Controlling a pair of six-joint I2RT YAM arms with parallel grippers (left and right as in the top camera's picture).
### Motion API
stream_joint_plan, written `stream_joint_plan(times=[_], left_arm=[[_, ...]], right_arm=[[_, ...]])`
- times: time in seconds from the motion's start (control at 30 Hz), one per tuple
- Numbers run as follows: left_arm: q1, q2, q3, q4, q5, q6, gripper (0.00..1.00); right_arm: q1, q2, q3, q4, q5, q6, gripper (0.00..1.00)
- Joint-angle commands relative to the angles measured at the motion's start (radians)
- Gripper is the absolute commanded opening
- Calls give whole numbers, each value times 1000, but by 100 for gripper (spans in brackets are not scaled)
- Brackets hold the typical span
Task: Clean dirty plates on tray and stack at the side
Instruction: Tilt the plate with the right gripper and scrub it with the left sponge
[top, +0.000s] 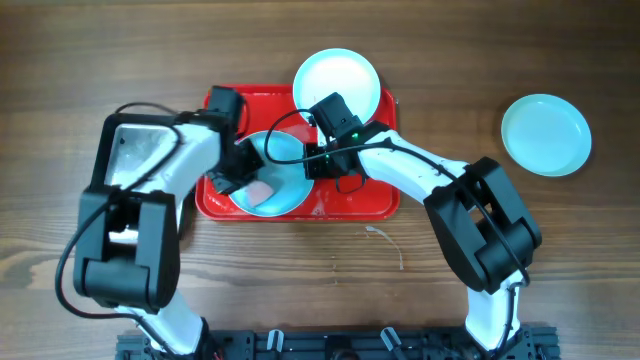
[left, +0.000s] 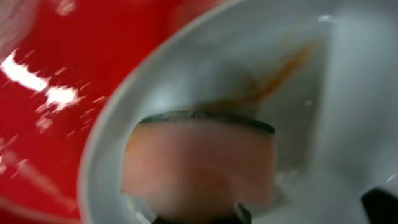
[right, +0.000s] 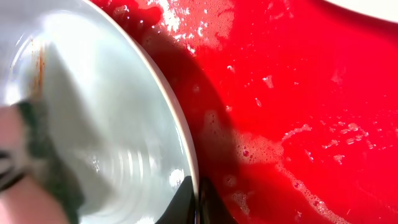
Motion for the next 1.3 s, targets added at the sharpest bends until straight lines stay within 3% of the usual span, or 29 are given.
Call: stream_joint_plan(times=[0.0,0.17,0.43,0.7,0.87,1.07,1.27], left_arm=[[60,51,-33,-98,91,40,4],[68,51,-32,-76,130,147,4],[-11,70,-34,268,-96,169,4],[-85,156,-34,507,-114,168,4],[-79,156,-34,418,-85,118,4],[7,156,-26,177,188,101,4],[103,156,54,-89,408,232,4]], right_arm=[[6,32,7,-15,-14,-14,4],[6,32,7,-15,-14,-14,4],[6,32,7,-24,-14,-14,4],[6,32,8,-27,-18,-13,4],[6,32,8,-27,-18,-13,4],[6,32,10,-27,-26,-14,4],[6,32,12,-27,-29,-16,4]])
